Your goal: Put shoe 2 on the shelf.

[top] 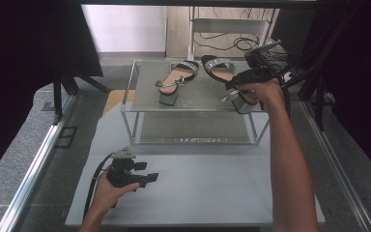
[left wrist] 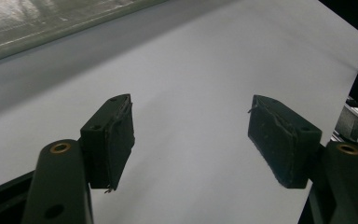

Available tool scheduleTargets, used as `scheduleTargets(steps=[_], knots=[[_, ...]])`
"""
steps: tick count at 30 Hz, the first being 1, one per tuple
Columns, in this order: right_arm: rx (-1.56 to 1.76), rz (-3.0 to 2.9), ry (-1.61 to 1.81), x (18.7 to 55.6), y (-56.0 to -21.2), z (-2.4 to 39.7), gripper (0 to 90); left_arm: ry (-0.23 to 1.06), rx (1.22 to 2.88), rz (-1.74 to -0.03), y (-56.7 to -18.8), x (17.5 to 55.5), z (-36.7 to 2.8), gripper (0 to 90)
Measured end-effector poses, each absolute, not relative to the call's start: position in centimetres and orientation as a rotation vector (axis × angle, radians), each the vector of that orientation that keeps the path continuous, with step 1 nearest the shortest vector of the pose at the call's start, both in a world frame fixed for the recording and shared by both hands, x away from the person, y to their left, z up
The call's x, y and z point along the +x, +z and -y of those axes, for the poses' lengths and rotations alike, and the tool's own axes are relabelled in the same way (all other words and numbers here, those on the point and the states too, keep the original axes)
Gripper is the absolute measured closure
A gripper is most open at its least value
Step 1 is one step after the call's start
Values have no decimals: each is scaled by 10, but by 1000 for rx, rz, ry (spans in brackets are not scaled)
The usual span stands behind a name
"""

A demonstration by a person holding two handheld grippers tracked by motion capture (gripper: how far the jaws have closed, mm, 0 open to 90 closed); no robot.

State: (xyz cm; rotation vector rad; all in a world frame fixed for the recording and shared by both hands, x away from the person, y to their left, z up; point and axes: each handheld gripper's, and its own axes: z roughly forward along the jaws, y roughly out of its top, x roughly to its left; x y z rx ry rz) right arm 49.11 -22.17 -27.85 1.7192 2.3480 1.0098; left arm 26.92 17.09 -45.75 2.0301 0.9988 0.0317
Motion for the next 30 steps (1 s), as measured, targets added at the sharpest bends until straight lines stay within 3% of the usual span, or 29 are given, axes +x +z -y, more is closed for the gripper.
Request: scheduleTargets(steps=[21,30], knots=[[1845,-2262,807,548,-304,195,419,2,2024,-995,-459,271,-171,311],[1825,-2248,712,551,-306,184,397,0,2034,-992,-461,271,-169,309]])
